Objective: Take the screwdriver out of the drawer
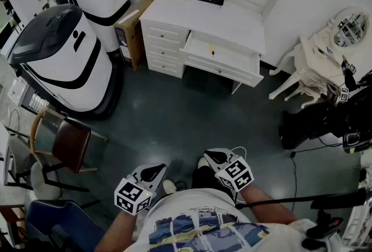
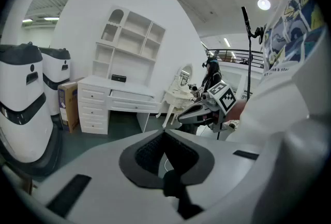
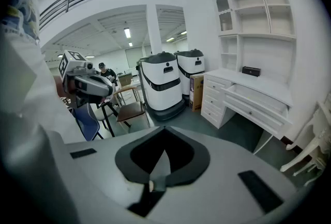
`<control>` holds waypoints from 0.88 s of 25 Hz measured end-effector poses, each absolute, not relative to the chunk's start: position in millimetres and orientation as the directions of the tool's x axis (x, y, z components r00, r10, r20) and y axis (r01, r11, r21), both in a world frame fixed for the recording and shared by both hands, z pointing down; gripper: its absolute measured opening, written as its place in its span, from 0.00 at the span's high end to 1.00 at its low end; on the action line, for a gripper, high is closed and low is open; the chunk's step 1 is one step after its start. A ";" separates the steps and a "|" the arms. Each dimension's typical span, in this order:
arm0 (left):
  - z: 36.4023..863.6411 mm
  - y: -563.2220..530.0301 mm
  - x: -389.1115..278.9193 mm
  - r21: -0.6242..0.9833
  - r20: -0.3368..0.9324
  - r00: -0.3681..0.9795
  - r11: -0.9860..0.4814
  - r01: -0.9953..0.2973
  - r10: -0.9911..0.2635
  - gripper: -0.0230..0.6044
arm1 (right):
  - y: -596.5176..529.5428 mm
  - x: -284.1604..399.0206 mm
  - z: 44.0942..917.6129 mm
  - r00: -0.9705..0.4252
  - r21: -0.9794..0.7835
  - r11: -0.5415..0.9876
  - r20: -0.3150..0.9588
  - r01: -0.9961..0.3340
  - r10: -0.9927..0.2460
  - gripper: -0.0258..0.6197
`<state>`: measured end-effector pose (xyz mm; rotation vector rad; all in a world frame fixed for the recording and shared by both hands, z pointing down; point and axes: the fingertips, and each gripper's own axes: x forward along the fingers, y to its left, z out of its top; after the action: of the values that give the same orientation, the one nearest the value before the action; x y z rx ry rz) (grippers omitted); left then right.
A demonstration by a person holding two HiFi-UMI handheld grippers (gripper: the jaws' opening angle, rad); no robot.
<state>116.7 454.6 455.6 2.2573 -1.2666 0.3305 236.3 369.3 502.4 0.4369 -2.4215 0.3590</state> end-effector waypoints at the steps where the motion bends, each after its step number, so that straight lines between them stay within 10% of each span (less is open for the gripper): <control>1: 458.1 452.9 115.8 0.331 0.454 0.534 -0.422 -0.844 -0.713 0.94 | 368.0 237.1 502.1 -0.736 -0.147 0.905 0.640 -0.400 -0.221 0.92; 22: 436.8 248.5 143.7 0.239 0.491 0.549 -0.501 -0.832 -0.677 0.94 | 169.4 246.0 512.6 -0.764 -0.163 0.887 0.589 -0.431 -0.263 0.92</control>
<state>143.7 248.5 436.8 2.3384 -1.2218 0.4658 246.0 169.4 512.6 0.4995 -2.4781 0.3895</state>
